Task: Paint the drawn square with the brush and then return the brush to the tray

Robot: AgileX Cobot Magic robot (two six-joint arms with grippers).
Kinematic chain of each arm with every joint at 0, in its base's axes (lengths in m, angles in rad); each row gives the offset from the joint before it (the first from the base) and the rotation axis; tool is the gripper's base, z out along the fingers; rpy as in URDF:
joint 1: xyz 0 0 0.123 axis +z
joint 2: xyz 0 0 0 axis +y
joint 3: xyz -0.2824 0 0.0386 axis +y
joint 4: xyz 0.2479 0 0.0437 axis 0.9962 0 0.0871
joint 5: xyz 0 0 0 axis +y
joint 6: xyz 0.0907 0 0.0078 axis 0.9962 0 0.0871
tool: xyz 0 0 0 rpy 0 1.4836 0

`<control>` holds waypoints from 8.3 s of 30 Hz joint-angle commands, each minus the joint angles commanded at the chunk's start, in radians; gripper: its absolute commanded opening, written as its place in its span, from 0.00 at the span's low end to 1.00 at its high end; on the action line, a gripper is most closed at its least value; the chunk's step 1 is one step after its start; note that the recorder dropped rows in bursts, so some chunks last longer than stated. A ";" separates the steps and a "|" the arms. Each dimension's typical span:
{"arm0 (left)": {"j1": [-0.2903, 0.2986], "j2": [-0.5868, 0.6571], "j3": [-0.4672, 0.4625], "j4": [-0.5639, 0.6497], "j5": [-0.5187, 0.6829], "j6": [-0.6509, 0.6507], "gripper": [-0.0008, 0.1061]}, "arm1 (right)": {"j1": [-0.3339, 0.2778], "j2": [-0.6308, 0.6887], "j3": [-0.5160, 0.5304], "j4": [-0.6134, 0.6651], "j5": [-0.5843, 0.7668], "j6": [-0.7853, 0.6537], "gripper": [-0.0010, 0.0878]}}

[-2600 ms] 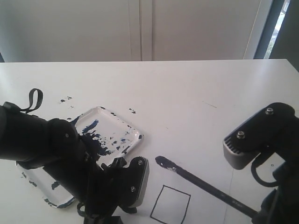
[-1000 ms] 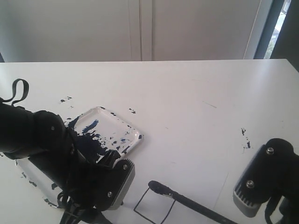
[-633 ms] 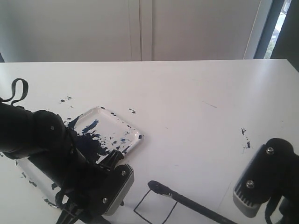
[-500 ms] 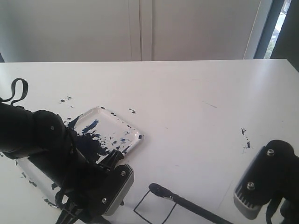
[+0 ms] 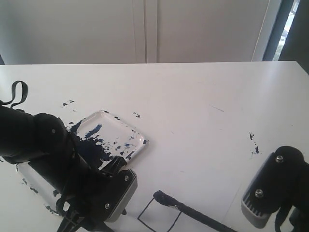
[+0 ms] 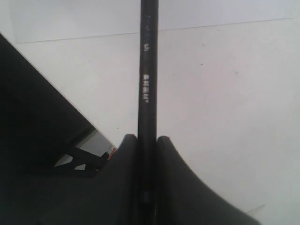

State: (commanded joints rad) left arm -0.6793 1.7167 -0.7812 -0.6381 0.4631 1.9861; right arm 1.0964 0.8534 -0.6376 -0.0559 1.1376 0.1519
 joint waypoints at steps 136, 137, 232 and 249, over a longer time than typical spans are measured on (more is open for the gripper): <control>0.000 0.018 0.002 -0.100 0.058 -0.042 0.63 | 0.000 0.047 0.000 0.030 0.000 -0.063 0.01; 0.000 0.018 0.002 -0.092 0.058 -0.042 0.63 | 0.000 0.047 0.000 0.028 0.000 -0.063 0.01; 0.000 0.018 0.002 -0.085 0.079 -0.042 0.63 | 0.000 0.114 0.000 0.024 -0.019 -0.146 0.01; 0.000 0.018 0.002 -0.085 0.057 -0.035 0.63 | 0.000 0.114 0.000 -0.020 -0.037 -0.103 0.01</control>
State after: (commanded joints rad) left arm -0.6793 1.7347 -0.7789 -0.7236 0.5199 1.9507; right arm 1.0964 0.9676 -0.6376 -0.0761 1.1002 0.0487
